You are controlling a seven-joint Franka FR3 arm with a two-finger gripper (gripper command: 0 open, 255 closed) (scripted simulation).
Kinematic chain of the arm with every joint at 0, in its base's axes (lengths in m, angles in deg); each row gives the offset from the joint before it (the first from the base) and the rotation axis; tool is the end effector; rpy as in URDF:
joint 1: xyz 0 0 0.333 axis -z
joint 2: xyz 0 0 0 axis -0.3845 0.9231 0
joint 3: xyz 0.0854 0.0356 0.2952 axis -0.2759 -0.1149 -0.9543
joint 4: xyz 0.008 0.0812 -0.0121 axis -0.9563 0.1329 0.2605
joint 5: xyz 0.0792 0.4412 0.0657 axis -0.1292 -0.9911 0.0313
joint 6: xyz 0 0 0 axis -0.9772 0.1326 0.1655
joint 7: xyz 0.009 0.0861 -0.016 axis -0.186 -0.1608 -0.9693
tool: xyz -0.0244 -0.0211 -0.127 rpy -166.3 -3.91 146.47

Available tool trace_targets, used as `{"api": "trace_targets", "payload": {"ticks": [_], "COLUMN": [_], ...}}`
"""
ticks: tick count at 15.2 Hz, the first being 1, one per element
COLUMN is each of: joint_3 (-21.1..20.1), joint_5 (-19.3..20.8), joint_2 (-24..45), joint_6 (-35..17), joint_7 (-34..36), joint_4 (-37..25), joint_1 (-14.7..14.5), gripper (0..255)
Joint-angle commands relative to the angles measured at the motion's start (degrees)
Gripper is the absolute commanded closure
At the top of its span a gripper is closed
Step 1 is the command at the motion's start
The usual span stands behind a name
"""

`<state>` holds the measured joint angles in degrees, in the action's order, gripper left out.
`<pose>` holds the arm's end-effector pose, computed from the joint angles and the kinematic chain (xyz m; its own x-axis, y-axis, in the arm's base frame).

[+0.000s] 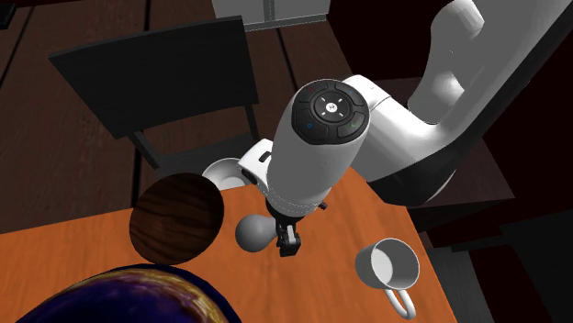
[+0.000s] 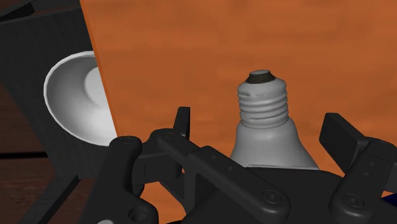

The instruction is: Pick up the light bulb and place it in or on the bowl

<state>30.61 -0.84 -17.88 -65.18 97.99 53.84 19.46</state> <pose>0.4652 0.3039 0.2623 0.9839 0.0426 0.1737 0.0511 -0.9977 -0.0444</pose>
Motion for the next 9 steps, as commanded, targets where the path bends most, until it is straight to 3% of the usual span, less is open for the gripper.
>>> {"api": "trace_targets", "payload": {"ticks": [1, 4, 5, 9], "joint_3": [0.0, 0.0, 0.0, 0.0], "joint_5": [0.0, 0.0, 0.0, 0.0], "joint_2": [0.0, 0.0, 0.0, 0.0], "joint_6": [0.0, 0.0, 0.0, 0.0], "joint_7": [0.0, 0.0, 0.0, 0.0], "joint_4": [0.0, 0.0, 0.0, 0.0], "joint_1": [0.0, 0.0, 0.0, 0.0], "gripper": [0, 0, 255, 255]}}
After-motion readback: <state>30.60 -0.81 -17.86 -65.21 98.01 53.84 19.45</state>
